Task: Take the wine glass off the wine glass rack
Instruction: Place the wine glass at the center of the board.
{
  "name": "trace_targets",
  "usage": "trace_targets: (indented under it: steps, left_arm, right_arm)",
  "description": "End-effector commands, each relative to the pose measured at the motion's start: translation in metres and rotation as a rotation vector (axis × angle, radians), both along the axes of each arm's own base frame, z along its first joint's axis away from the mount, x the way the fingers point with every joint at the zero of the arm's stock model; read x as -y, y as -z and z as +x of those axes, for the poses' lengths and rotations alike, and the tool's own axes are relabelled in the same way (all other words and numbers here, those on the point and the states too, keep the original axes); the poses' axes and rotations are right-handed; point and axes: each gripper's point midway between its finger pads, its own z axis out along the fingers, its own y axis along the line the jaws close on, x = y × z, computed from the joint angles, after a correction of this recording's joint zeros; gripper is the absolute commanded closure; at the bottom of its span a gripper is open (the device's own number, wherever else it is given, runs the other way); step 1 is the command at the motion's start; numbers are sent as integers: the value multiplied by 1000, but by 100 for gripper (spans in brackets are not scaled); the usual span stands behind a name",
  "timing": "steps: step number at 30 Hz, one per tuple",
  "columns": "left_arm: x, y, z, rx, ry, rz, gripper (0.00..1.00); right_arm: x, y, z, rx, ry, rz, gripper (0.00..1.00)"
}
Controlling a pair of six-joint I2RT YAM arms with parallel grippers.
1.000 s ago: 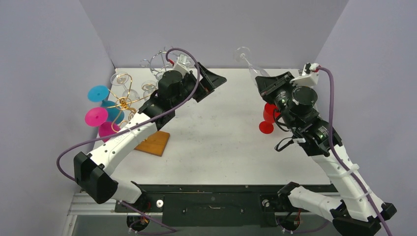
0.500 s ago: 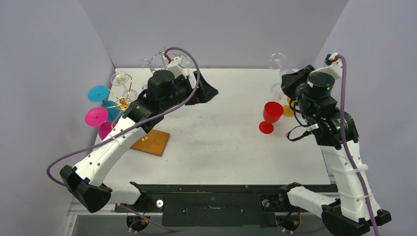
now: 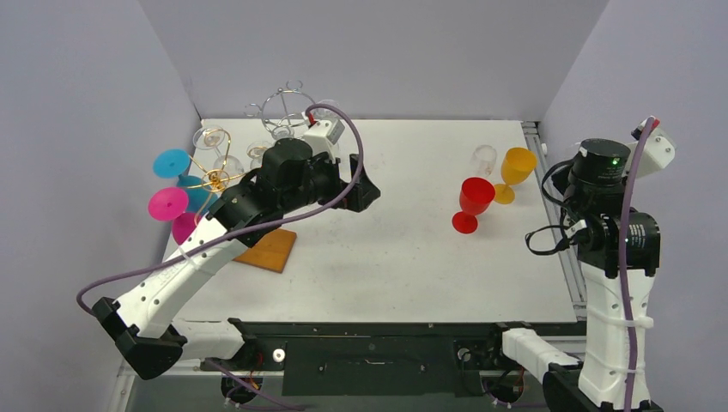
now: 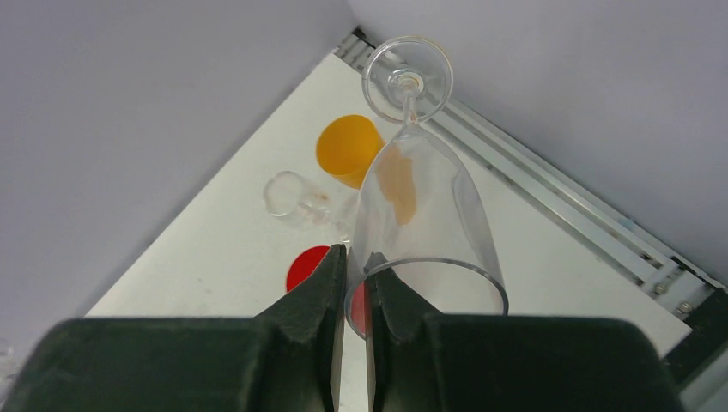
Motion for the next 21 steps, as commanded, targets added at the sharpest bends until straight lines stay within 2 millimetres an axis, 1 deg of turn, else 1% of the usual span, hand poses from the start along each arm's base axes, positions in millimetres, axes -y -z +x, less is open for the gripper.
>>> trace_targets:
  steps: [1, 2, 7, 8, 9, 10, 11, 12, 18, 21]
  left_arm:
    - [-13, -24, -13, 91, 5, 27, 4]
    - [-13, -21, -15, 85, 12, 32, 4]
    - [-15, -16, -21, 82, 32, 45, 4]
    - [-16, -15, -22, 81, 29, 52, 4]
    - [-17, -14, -22, 81, 25, 57, 4]
    - [-20, -12, -22, 77, 12, 70, 4]
    - [-22, -12, -22, 77, 7, 74, 4]
    - [-24, -10, -22, 76, -2, 82, 4]
    - [-32, -8, -23, 89, -21, 98, 4]
    - [-36, -7, -23, 97, -34, 108, 4]
  right_arm:
    - [10, 32, -5, -158, 0, 3, 100]
    - [14, 42, -6, -198, 14, 11, 100]
    - [14, 81, -4, -314, -12, 68, 100]
    - [10, 92, 0, -346, -37, 85, 100]
    - [8, 98, 3, -366, -50, 94, 100]
    - [4, 109, 8, -406, -75, 113, 100]
    - [2, 115, 11, -422, -86, 121, 100]
    - [-2, 125, 17, -451, -108, 138, 100]
    - [-16, 157, 39, -546, -186, 195, 100]
    - [-22, 167, 50, -574, -218, 211, 100]
